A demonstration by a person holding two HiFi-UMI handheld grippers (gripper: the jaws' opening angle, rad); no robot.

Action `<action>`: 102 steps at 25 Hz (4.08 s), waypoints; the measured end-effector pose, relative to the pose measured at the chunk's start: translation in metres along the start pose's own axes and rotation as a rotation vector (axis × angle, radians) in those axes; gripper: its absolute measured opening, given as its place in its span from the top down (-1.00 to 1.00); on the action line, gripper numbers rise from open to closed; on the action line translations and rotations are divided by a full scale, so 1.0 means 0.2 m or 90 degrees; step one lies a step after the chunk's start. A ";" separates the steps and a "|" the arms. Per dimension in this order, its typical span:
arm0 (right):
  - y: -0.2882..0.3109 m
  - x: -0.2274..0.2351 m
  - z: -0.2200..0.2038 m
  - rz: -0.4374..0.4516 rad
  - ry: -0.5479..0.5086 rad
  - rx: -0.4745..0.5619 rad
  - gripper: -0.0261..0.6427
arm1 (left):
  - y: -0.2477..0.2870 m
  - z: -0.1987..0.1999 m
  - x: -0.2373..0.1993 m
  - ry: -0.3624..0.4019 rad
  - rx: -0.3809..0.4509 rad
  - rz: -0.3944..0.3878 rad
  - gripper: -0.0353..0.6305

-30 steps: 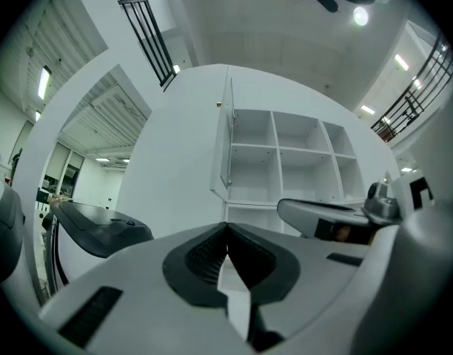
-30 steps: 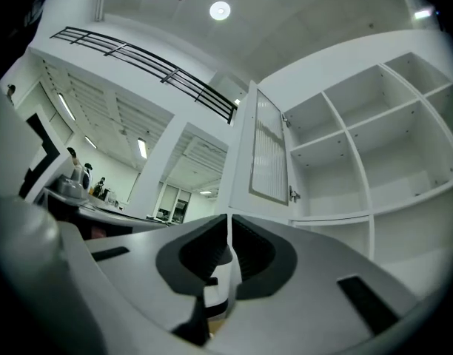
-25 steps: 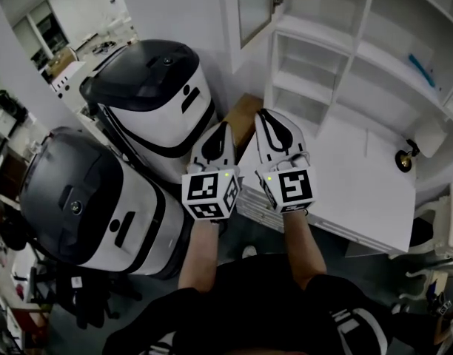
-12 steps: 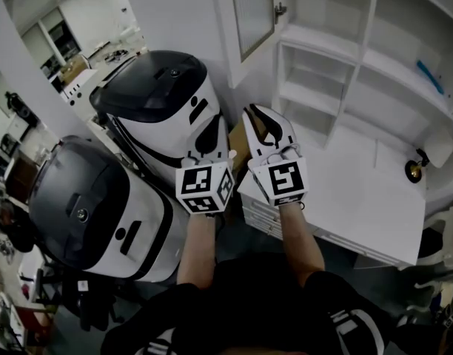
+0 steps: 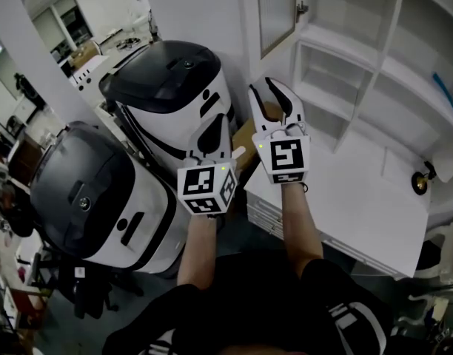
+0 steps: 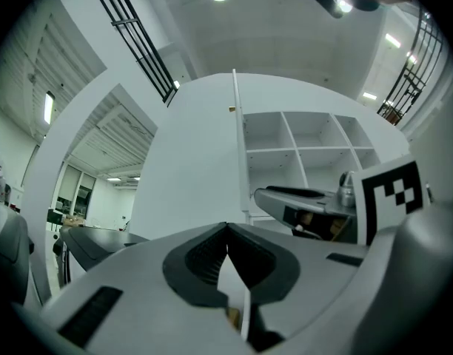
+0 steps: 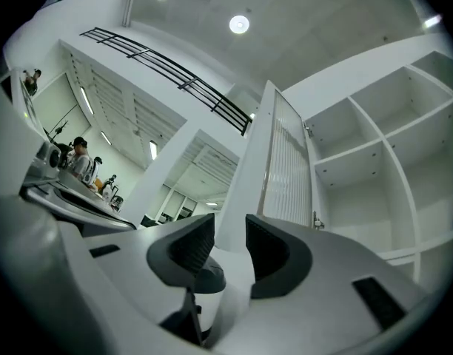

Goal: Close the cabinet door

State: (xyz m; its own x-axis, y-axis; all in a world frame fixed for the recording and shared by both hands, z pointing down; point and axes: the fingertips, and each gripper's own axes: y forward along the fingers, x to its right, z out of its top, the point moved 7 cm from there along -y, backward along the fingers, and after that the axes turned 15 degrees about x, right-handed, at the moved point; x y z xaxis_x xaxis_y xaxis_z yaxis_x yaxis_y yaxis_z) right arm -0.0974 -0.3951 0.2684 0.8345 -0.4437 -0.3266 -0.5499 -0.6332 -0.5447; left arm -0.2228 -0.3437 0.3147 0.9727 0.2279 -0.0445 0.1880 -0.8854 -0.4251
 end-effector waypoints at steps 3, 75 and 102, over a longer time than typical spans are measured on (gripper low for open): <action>0.09 -0.01 -0.01 0.009 -0.036 -0.007 0.47 | 0.00 0.00 -0.02 0.006 0.001 0.007 0.86; -0.15 0.28 0.13 -0.076 -0.102 -0.040 0.65 | 1.00 0.96 0.35 0.231 0.284 -0.310 0.71; -0.28 0.47 0.13 -0.102 -0.067 -0.007 0.66 | 1.25 1.23 0.67 0.527 0.340 -0.480 0.60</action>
State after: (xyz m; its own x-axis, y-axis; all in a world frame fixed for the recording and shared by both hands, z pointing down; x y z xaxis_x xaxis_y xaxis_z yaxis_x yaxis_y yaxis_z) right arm 0.0124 -0.3844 0.2487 0.9099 -0.2683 -0.3165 -0.4100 -0.6978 -0.5873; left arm -0.0785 -0.4343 -0.0204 0.4752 0.1125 0.8727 0.8476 -0.3246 -0.4197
